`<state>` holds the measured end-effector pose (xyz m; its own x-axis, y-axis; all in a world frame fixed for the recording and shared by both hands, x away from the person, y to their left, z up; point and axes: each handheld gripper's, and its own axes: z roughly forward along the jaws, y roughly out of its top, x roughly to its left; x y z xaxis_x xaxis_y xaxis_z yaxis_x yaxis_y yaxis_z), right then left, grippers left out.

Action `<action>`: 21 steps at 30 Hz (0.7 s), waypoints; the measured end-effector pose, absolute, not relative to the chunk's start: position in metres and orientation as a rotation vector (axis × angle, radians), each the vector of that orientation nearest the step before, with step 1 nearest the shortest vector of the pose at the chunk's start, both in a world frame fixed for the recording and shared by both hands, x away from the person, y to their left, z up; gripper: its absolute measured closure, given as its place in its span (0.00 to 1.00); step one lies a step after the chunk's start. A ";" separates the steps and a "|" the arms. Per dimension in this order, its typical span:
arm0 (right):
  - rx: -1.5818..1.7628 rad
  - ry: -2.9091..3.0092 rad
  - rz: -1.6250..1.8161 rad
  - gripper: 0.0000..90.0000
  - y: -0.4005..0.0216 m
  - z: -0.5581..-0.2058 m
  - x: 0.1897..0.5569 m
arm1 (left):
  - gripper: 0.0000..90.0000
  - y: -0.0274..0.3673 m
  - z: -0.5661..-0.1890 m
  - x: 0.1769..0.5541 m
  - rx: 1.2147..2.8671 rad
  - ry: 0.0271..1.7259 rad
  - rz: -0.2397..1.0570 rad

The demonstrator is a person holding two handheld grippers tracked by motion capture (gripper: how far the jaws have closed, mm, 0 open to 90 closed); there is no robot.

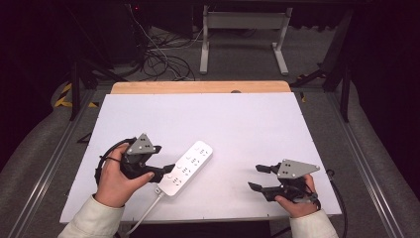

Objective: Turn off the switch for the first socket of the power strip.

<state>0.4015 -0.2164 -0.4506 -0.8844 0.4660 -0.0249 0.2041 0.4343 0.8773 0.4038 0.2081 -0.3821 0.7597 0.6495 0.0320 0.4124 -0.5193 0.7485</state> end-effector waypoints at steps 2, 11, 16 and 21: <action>0.582 2.424 1.430 0.43 -0.216 -0.451 0.401 | 0.25 0.211 -0.381 0.402 2.166 0.786 0.413; 0.581 2.419 1.437 0.43 -0.217 -0.450 0.401 | 0.20 0.224 -0.383 0.395 2.107 0.713 0.469; 0.579 2.416 1.440 0.42 -0.218 -0.450 0.401 | 0.18 0.233 -0.387 0.390 2.045 0.721 0.485; 0.577 2.416 1.439 0.42 -0.218 -0.450 0.401 | 0.15 0.243 -0.394 0.386 1.997 0.698 0.495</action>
<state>0.4013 -0.2177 -0.4499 -0.8844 0.4660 -0.0273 0.1979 0.4274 0.8821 0.3860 0.2434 -0.3943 0.7570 0.6503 0.0636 0.2744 -0.4048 0.8723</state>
